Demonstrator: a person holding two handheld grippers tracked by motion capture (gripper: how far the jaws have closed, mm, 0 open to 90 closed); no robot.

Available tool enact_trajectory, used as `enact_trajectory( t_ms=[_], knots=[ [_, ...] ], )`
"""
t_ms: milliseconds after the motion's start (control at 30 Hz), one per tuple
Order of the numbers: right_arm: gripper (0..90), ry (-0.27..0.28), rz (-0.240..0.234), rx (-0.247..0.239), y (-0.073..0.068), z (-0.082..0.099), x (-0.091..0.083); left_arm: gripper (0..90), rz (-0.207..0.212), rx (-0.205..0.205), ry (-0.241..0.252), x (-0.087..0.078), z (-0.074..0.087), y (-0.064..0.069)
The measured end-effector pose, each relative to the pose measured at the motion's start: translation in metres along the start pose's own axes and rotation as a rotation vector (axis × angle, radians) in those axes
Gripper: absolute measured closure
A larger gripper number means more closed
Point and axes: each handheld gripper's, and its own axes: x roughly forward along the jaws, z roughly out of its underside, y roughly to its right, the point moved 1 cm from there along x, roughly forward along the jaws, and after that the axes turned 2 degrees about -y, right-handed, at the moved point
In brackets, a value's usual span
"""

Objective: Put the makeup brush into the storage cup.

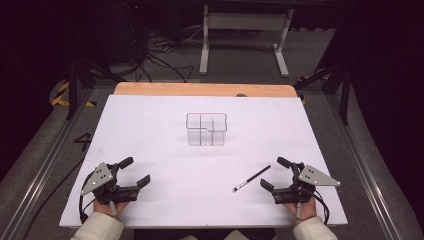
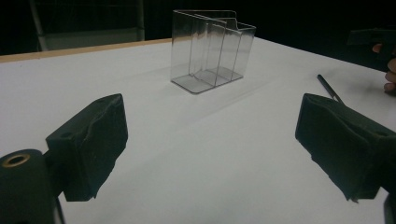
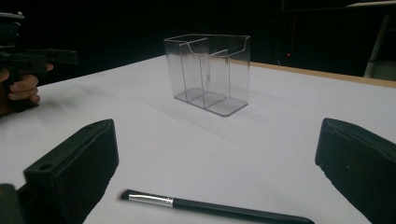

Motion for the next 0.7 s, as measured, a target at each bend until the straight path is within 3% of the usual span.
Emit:
enact_trajectory(
  t_ms=[133,233,533,700],
  knots=[
    [0.1,-0.01,-0.015,-0.008,-0.003,-0.01,0.004,9.5,-0.004,0.004,-0.005,0.001,0.0,0.0],
    [0.4,0.014,-0.029,0.0,-0.005,-0.022,0.004,9.1,-0.003,0.012,-0.003,0.0,0.0,0.001],
    [0.2,-0.016,-0.064,0.007,-0.008,-0.042,0.023,7.5,-0.012,0.004,-0.01,0.001,0.0,0.001],
    [0.2,-0.007,-0.049,-0.009,-0.009,-0.053,0.031,6.3,-0.015,0.002,-0.006,0.001,0.0,0.0]
  ],
)
